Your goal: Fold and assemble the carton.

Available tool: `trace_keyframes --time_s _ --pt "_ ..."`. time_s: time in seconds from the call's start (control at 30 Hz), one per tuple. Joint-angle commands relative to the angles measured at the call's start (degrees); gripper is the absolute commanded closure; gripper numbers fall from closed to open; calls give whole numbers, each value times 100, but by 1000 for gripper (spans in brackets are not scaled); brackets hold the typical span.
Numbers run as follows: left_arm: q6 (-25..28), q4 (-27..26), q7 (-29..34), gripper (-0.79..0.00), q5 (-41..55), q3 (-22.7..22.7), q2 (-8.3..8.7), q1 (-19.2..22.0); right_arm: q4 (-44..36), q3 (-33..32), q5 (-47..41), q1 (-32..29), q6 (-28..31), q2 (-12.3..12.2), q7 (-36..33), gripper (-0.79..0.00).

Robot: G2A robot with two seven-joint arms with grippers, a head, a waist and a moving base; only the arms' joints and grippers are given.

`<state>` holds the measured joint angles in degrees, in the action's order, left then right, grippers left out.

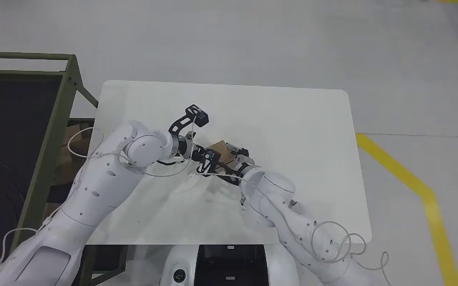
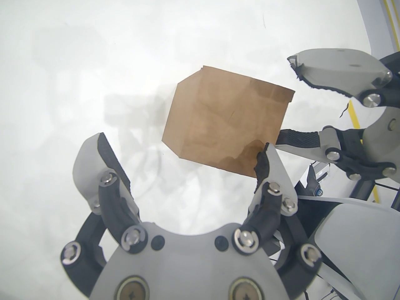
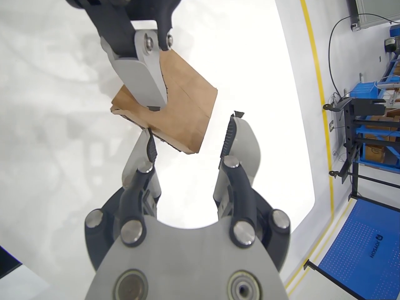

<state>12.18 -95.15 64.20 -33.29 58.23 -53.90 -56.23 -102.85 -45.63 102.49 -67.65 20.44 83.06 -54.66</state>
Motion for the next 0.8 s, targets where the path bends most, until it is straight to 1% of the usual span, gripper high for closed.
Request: trace_keyframes --time_s 0.0,0.17,0.33,0.37,0.4,0.57,0.67,0.77 --pt "6 7 20 -785 -5 -10 -3 9 31 4 -10 10 -16 10 6 -400" --pt "-13 50 39 -785 -10 -18 -10 34 88 17 0 43 -45 35 -3 -394" --pt "-27 114 55 -785 25 -37 -24 68 129 28 12 63 -82 60 -22 -419" --pt "-27 122 56 -785 27 -43 -27 76 141 30 18 66 -95 65 -26 -406" --pt "-31 132 64 -785 33 -48 -29 82 150 29 20 70 -110 70 -25 -416" --pt "-165 201 6 -785 125 3 -39 101 185 28 26 82 -136 91 -22 -413" --pt "-228 271 43 -785 153 14 -43 121 192 23 35 78 -152 101 -25 -391" --pt "-221 328 44 -785 221 -4 -55 143 192 14 43 75 -147 109 -5 -403"
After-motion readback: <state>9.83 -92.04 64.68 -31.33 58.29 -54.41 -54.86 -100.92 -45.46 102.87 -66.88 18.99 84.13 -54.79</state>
